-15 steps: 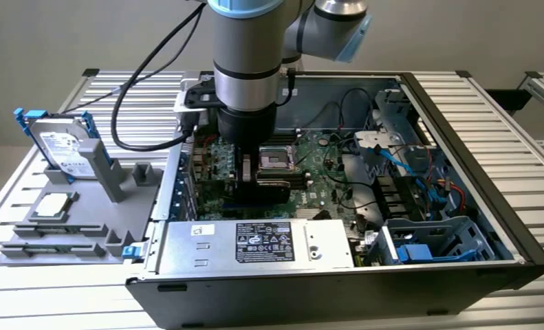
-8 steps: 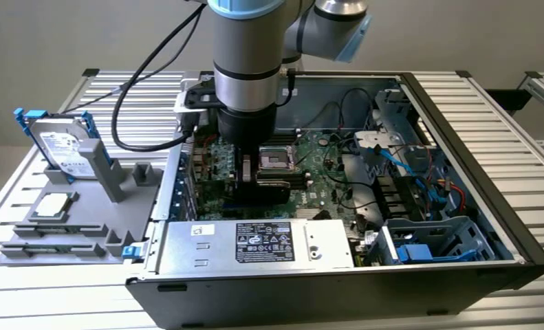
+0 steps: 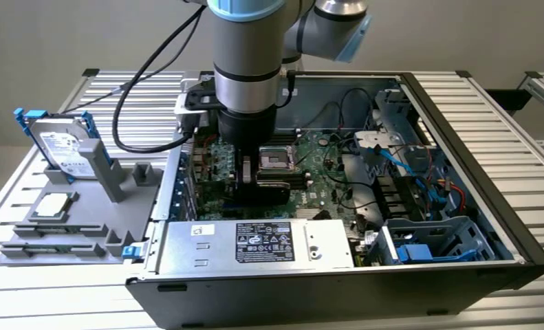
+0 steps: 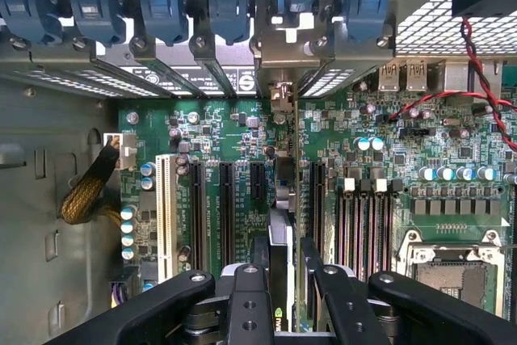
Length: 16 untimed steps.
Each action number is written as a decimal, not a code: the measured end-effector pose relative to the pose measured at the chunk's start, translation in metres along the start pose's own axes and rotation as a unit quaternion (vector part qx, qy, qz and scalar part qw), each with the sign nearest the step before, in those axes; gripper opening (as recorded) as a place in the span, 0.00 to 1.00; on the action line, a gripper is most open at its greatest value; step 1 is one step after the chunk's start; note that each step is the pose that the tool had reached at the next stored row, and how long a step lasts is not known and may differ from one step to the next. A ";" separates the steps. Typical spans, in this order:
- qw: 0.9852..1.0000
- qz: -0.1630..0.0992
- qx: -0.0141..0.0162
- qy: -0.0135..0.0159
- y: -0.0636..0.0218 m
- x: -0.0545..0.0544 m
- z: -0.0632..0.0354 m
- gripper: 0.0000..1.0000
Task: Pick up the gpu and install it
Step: 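Insert the gpu into the slot, then press down on the gpu until it lock into place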
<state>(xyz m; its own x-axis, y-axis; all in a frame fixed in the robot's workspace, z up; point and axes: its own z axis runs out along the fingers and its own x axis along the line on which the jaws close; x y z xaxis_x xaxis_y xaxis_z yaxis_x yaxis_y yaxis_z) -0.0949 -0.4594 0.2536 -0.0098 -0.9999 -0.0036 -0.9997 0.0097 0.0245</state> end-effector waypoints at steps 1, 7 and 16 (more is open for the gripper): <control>1.000 0.000 0.000 0.000 0.0000 0.000 0.0001 0.26; 1.000 0.000 0.000 0.000 0.0000 0.000 0.0007 0.26; 1.000 0.000 -0.001 0.000 0.0003 -0.002 0.0010 0.26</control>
<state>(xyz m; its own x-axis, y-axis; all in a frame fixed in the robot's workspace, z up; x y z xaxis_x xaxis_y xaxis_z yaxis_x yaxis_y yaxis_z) -0.0952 -0.4576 0.2526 -0.0097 -0.9999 -0.0035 -0.9996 0.0096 0.0263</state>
